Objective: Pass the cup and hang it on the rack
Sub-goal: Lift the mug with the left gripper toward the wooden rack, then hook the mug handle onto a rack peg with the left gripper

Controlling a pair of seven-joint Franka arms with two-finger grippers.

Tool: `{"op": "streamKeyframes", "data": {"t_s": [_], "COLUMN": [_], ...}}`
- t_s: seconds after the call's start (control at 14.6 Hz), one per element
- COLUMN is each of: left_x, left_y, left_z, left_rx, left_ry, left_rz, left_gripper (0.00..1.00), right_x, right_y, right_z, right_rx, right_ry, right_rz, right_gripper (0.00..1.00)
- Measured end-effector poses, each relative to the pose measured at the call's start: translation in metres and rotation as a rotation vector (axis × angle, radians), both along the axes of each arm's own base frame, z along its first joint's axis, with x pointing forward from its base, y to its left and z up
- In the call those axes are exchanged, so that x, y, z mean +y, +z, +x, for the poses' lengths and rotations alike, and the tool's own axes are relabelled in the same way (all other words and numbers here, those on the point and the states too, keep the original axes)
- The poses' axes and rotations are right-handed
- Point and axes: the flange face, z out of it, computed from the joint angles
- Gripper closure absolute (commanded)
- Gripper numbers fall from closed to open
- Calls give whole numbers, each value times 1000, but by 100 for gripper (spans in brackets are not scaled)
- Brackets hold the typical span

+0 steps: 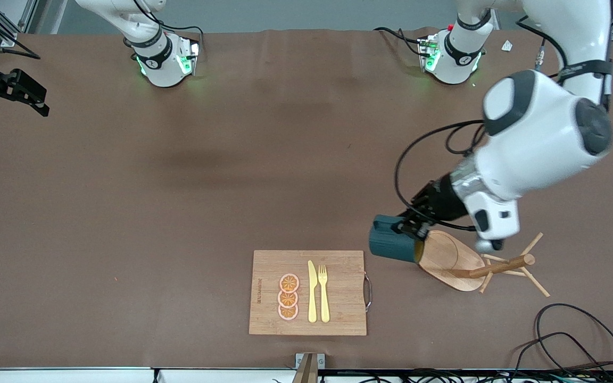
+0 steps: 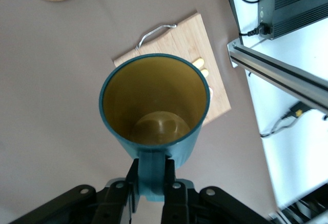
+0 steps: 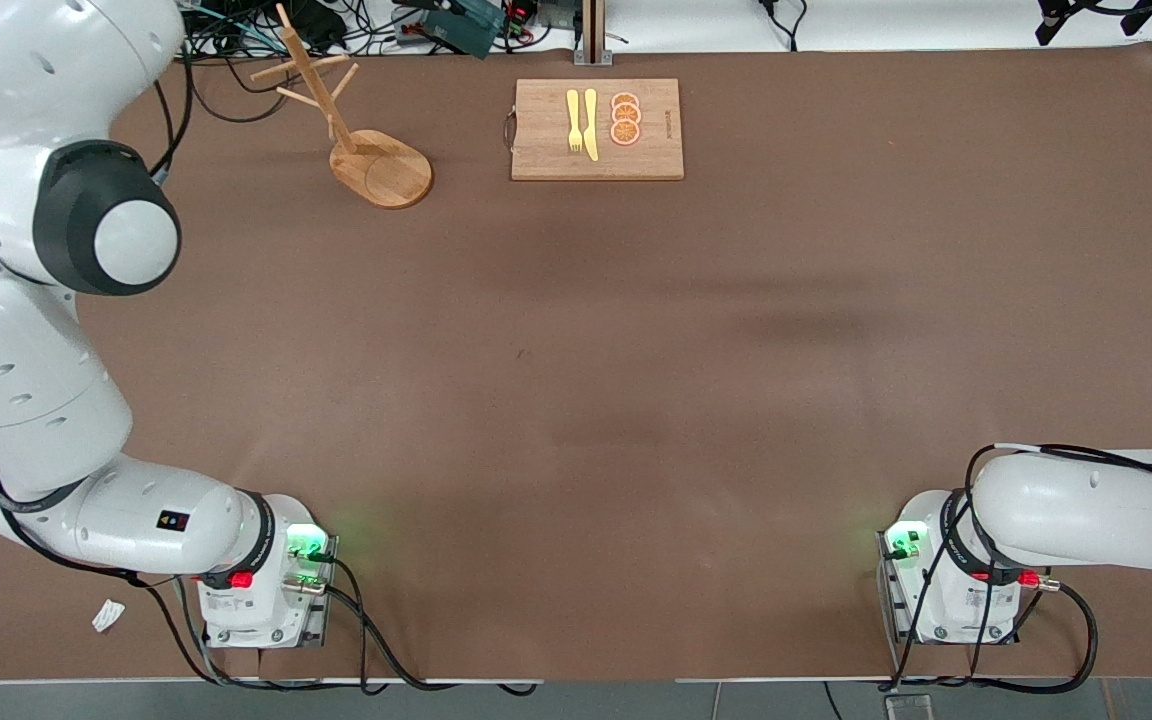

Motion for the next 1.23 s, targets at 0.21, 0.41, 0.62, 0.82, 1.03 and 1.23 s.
{"op": "streamKeyframes", "data": {"t_s": [0.21, 0.41, 0.62, 0.82, 1.03, 1.23], "left_x": [53, 118, 167, 187, 208, 221], "left_y": [2, 0, -14, -40, -76, -96], "left_z": [13, 22, 24, 29, 33, 34], "left_rx": [75, 163, 214, 274, 314, 310], "left_ry": [74, 127, 123, 135, 102, 67], "left_rz": [-131, -307, -430, -529, -601, -617], "left_gripper": [99, 99, 100, 100, 100, 100], "right_x": [0, 0, 3, 6, 8, 8], "right_y": [-3, -8, -11, -11, -12, -14], "right_z": [0, 4, 6, 6, 7, 9], "right_rx": [16, 26, 31, 30, 28, 32], "right_ry": [0, 1, 6, 4, 3, 0], "right_rz": [0, 1, 2, 42, 79, 93], "right_gripper": [0, 0, 0, 0, 0, 0]}}
